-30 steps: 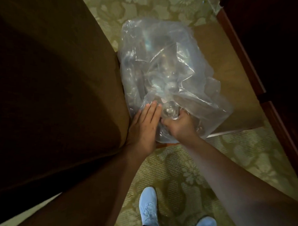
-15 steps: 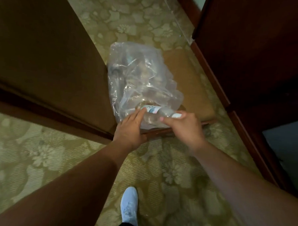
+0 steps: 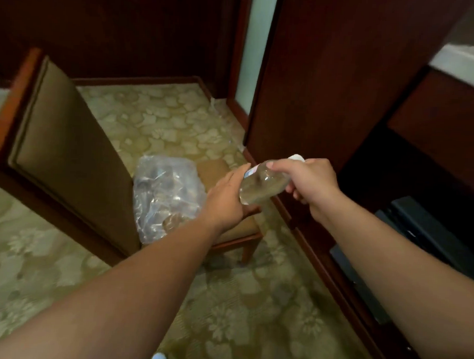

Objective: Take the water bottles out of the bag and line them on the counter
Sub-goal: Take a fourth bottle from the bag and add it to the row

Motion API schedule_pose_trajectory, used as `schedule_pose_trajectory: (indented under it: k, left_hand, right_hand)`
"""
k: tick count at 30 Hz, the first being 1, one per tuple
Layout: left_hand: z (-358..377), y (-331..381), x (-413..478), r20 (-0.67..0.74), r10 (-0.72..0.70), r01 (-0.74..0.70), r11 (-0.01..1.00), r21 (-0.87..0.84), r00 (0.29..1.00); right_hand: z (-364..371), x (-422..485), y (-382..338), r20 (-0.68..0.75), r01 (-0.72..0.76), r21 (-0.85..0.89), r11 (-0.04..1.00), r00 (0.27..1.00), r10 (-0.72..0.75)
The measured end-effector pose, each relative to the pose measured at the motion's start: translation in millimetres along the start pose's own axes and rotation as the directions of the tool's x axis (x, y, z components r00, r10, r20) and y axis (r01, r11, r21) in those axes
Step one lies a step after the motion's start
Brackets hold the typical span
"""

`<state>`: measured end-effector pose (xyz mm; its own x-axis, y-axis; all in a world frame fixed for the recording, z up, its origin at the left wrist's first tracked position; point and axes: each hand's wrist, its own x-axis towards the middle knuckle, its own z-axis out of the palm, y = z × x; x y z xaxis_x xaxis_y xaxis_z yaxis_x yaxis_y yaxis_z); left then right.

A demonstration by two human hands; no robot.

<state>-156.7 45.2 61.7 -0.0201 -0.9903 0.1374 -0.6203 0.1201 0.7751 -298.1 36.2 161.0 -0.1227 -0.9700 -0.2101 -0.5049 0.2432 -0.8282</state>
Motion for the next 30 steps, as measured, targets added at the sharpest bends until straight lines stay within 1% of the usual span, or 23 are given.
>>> schedule_pose_trajectory:
  k: [2,5,7,9,11,12,15,18,19,21,23,26,30]
  left_hand:
    - [0,35,5,-0.023,0.038,-0.039,0.998,-0.039,0.999]
    - [-4,83,13,0.06,0.02,-0.008,0.98,-0.2,0.998]
    - [-8,114,23,0.088,-0.018,0.045,0.95,-0.309,0.996]
    - [-14,149,30,0.106,-0.045,0.085,0.907,-0.411,0.993]
    - [-20,182,37,0.168,-0.026,0.113,0.841,-0.53,0.985]
    - [-21,195,43,0.202,-0.009,0.124,0.814,-0.568,0.979]
    - [-29,229,56,0.264,0.068,0.125,0.751,-0.649,0.962]
    - [-35,255,70,0.302,0.136,0.113,0.725,-0.679,0.944]
    - [-37,263,73,0.327,0.169,0.11,0.719,-0.686,0.93]
    - [-41,277,80,0.372,0.244,0.097,0.711,-0.697,0.896]
    - [-45,288,86,0.408,0.317,0.077,0.702,-0.708,0.856]
    - [-49,302,96,0.437,0.38,0.058,0.696,-0.715,0.815]
    - [-46,313,113,0.439,0.444,0.025,0.68,-0.733,0.781]
  right_hand:
    - [-36,-13,-17,0.015,-0.001,0.039,0.999,1.0,0.001]
    - [-86,-31,-41,0.058,0.006,0.15,0.989,0.998,-0.015]
    - [-118,-41,-52,0.02,0.068,0.281,0.957,0.997,-0.077]
    - [-148,-48,-54,-0.079,0.164,0.35,0.922,0.986,-0.146]
    - [-172,-53,-48,-0.155,0.207,0.306,0.929,0.974,-0.166]
    - [-181,-55,-44,-0.161,0.199,0.273,0.941,0.974,-0.159]
    - [-197,-58,-35,-0.112,0.134,0.197,0.971,0.987,-0.113]
    - [-201,-59,-42,-0.109,0.115,0.117,0.986,0.989,-0.102]
    - [-202,-57,-47,-0.117,0.114,0.125,0.986,0.988,-0.1]
    - [-202,-53,-57,-0.14,0.125,0.199,0.972,0.985,-0.098]
    - [-201,-51,-68,-0.202,0.139,0.275,0.951,0.976,-0.084]
    - [-203,-48,-79,-0.311,0.145,0.293,0.945,0.949,-0.049]
    - [-212,-47,-85,-0.405,0.16,0.308,0.938,0.914,-0.023]
